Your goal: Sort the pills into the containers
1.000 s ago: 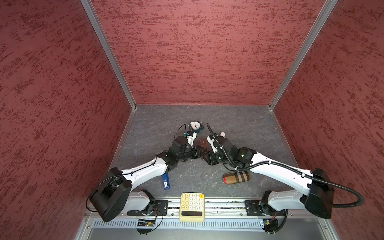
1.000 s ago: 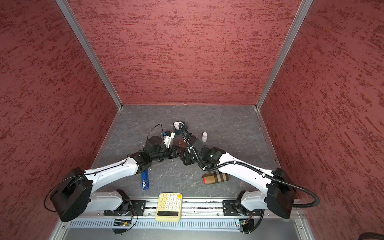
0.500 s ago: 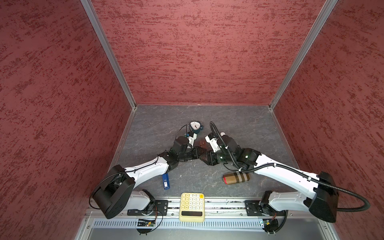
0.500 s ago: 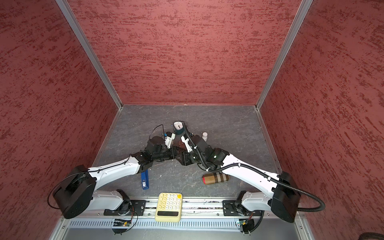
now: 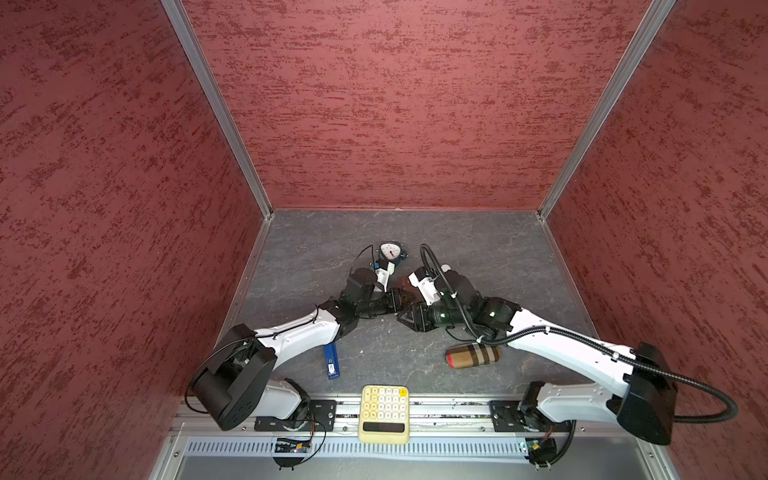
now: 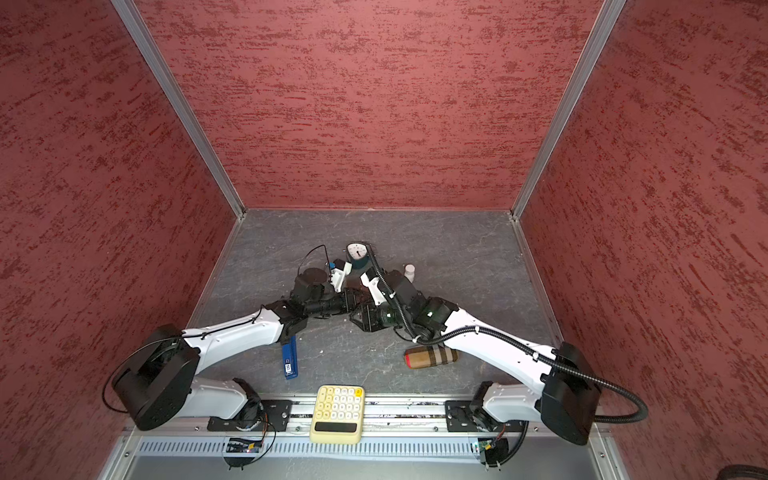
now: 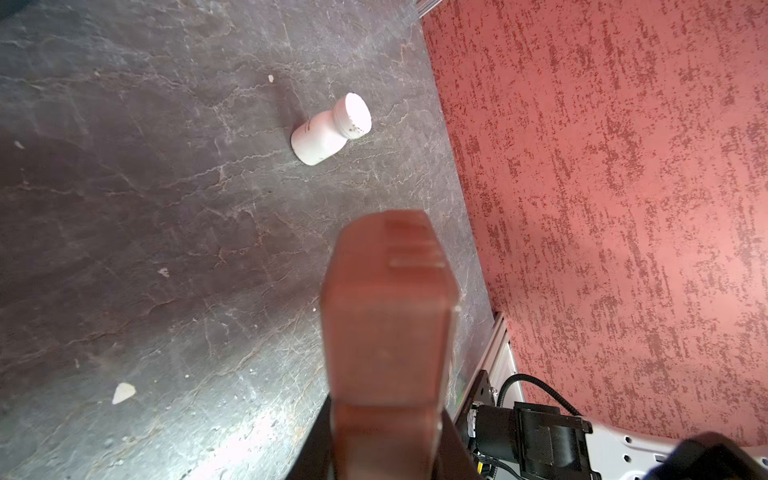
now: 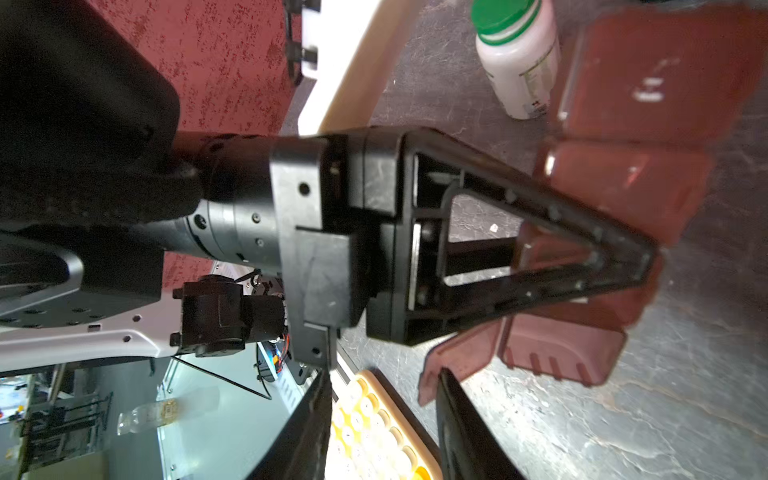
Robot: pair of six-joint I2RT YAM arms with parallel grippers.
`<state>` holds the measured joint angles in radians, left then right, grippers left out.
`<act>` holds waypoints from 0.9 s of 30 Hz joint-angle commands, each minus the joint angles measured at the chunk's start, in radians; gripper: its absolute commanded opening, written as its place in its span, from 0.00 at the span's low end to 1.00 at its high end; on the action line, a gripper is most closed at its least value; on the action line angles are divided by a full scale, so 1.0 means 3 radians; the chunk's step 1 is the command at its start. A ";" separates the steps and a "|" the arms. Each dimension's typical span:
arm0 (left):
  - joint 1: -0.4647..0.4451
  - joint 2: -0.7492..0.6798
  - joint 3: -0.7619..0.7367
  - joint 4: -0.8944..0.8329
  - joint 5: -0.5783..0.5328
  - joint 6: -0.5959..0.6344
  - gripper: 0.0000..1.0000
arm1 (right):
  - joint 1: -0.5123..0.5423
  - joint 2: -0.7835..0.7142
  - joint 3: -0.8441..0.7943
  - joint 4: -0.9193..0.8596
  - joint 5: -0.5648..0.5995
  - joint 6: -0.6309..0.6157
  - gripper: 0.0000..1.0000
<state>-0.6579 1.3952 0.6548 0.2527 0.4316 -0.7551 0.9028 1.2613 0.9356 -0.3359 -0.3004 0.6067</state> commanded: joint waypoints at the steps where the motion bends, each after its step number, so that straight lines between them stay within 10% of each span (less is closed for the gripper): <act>1: -0.0023 0.0085 0.0108 0.0112 0.0034 0.0014 0.00 | -0.0084 -0.0234 0.0070 -0.0129 0.0117 -0.0174 0.42; 13: -0.0135 0.0678 0.0338 0.0049 0.0080 0.0001 0.00 | -0.0439 -0.0747 0.0046 -0.0840 0.1563 -0.0115 0.56; 27: -0.0314 0.1339 0.0783 -0.0131 0.0115 -0.0050 0.00 | -0.0529 -0.0789 -0.0070 -0.0935 0.1733 0.0090 0.57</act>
<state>-0.7475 1.7737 0.8684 0.2348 0.4530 -0.7563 0.7544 1.0405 0.9260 -0.5926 0.1799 0.6090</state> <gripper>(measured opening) 0.259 0.570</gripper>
